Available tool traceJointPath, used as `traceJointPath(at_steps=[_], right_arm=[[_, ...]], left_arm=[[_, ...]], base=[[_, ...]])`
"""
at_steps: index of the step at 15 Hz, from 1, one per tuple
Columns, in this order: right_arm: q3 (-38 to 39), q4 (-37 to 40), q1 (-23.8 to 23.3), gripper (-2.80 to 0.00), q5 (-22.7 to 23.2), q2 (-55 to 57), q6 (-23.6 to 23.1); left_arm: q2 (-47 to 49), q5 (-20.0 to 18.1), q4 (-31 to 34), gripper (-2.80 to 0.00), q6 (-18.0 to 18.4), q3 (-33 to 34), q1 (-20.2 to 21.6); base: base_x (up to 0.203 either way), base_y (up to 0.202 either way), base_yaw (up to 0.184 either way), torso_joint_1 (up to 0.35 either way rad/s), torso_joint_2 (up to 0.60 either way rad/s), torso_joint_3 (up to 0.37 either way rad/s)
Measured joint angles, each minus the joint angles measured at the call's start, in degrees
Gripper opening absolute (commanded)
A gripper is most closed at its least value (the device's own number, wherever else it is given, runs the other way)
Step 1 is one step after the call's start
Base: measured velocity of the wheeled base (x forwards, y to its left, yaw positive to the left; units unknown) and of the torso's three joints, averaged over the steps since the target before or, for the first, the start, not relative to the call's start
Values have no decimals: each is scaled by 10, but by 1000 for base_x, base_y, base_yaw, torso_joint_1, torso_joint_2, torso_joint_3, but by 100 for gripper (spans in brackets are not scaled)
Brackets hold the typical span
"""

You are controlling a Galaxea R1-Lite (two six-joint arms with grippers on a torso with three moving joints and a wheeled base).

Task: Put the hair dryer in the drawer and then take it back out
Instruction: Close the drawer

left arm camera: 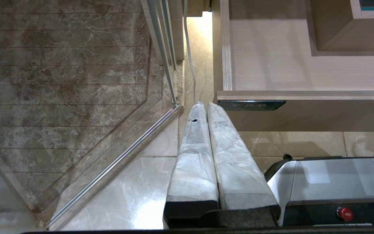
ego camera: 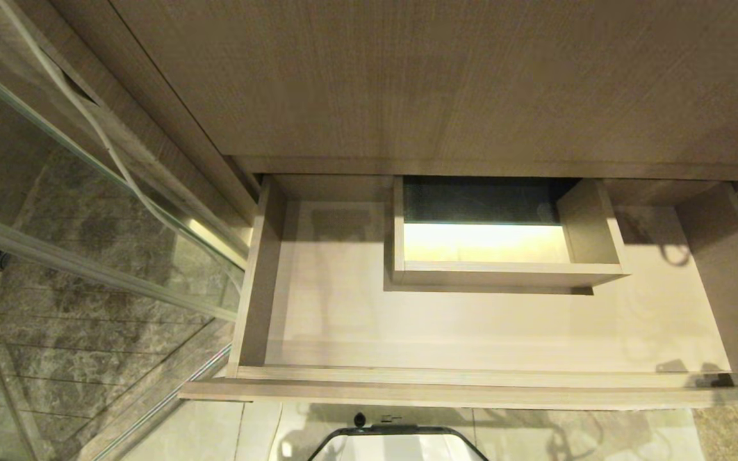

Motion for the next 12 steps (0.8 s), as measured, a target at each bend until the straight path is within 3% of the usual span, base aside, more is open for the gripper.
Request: traceJointPath(at_steps=[7, 10, 12], right_arm=[[-23, -259, 9, -280, 247, 10, 19], [-53, -372, 33, -280, 267, 28, 100], [-61, -396, 39, -280, 263, 30, 117]], left_arm=[[0, 0, 0, -280, 0, 0, 1], [0, 0, 0, -280, 0, 0, 0], [0, 0, 0, -280, 0, 0, 0]], base=[[0, 0, 0, 0, 0, 0], [0, 0, 0, 0, 0, 0], [0, 0, 0, 0, 0, 0]])
